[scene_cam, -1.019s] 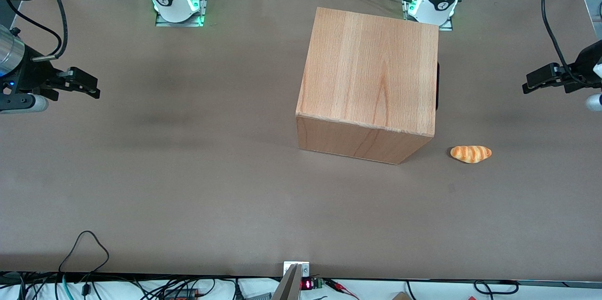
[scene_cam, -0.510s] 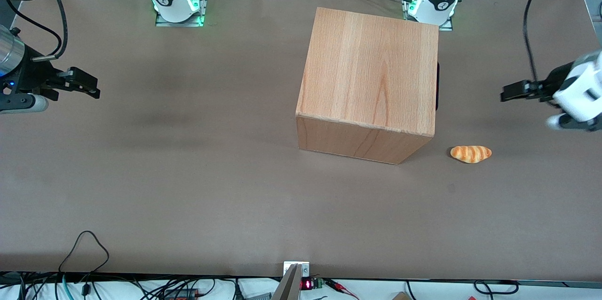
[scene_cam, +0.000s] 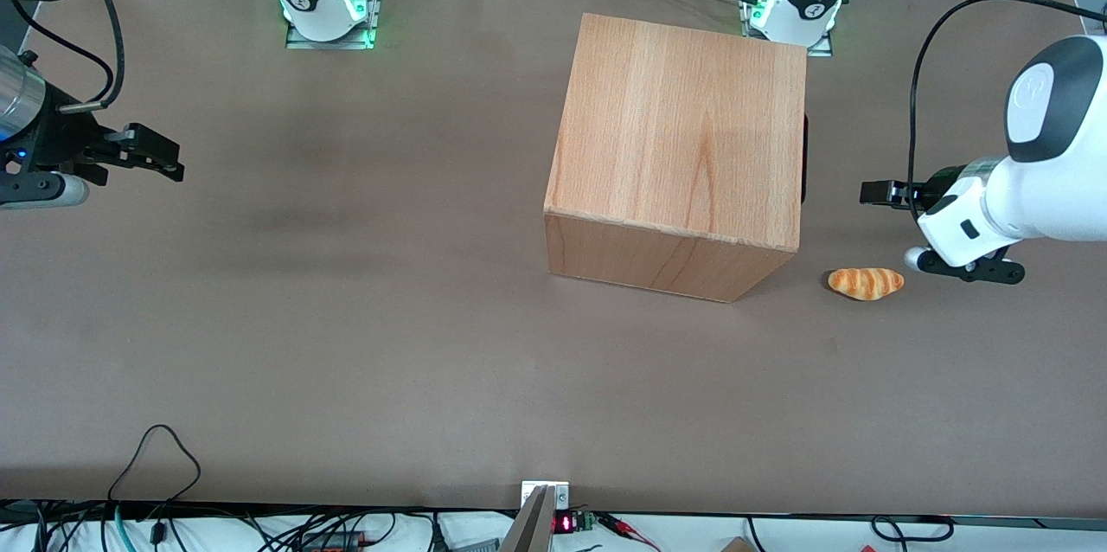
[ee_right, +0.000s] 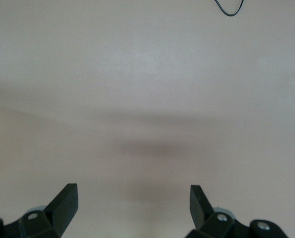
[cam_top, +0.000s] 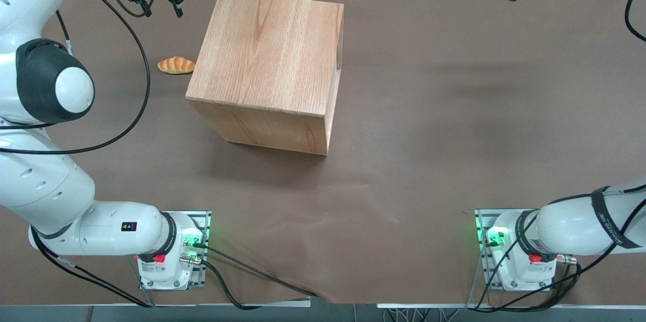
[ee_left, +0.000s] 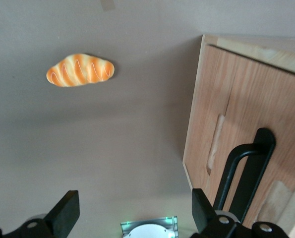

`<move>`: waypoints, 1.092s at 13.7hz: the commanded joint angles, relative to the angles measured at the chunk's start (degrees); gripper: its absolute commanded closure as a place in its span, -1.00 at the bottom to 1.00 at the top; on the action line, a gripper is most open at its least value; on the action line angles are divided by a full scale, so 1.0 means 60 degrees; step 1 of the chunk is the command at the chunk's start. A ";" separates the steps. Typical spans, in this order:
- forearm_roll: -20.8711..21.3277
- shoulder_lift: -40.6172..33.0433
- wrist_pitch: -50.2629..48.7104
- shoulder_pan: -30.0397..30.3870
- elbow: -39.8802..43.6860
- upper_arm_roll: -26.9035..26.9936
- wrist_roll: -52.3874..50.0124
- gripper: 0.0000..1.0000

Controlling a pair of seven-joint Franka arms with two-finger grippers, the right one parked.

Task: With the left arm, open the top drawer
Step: 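Move the open left gripper toward the black drawer handle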

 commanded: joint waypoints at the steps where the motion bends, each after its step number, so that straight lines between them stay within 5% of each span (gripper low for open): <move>1: -0.0701 0.0407 -0.0691 0.0088 0.0154 0.0026 0.0709 -1.00; 7: -0.1495 0.0526 -0.1118 0.0379 -0.0373 0.0026 0.1297 -1.00; 15: -0.1584 -0.0514 0.0009 0.0337 -0.2291 -0.0222 0.1298 -1.00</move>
